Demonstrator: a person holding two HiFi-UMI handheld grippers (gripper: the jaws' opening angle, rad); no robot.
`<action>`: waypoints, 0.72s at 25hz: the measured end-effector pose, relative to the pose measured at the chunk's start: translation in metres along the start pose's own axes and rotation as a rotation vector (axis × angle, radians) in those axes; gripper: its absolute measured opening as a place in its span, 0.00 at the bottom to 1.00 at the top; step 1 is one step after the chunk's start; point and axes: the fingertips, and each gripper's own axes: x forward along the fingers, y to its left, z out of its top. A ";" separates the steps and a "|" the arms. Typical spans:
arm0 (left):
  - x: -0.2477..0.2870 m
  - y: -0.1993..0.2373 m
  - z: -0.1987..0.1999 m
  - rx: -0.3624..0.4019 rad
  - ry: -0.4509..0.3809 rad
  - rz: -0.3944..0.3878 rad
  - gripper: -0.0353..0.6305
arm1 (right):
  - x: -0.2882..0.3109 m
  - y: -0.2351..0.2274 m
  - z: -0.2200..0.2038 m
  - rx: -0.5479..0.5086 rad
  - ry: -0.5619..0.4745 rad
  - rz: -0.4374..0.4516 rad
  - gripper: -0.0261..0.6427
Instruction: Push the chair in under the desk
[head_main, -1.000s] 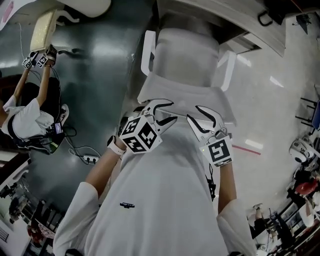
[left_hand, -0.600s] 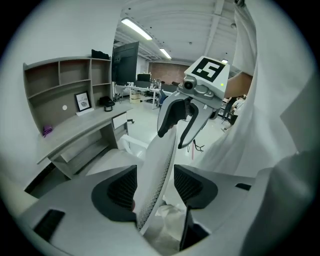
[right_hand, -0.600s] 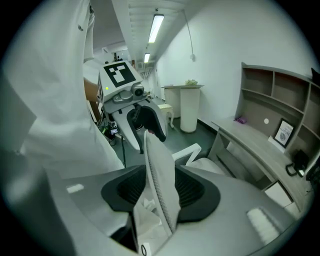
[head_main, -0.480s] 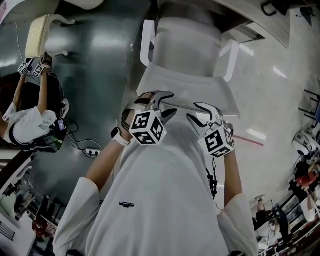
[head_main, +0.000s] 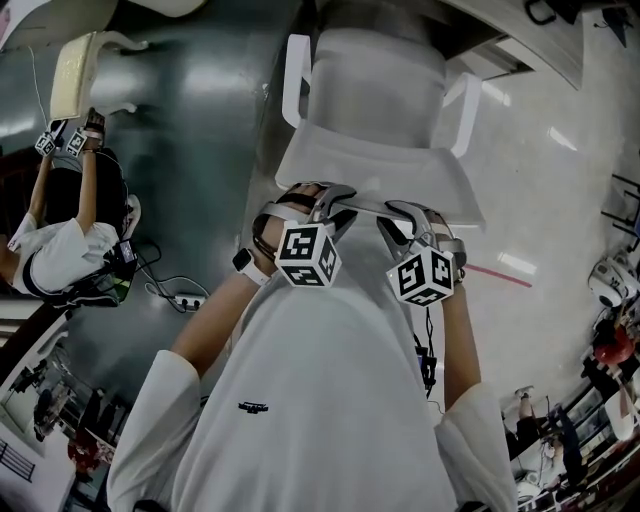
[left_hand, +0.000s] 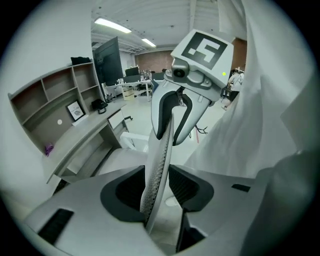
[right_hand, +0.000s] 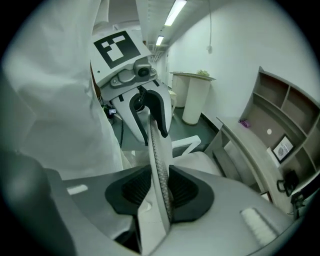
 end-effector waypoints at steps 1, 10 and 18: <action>0.002 -0.001 -0.002 0.022 0.012 0.008 0.27 | 0.002 0.000 -0.001 -0.013 0.009 -0.005 0.22; 0.008 0.001 -0.004 0.017 0.039 -0.015 0.23 | 0.006 -0.003 -0.003 -0.026 0.011 -0.033 0.22; 0.013 0.022 -0.003 0.029 0.030 0.004 0.23 | 0.012 -0.024 0.001 -0.020 0.004 -0.069 0.22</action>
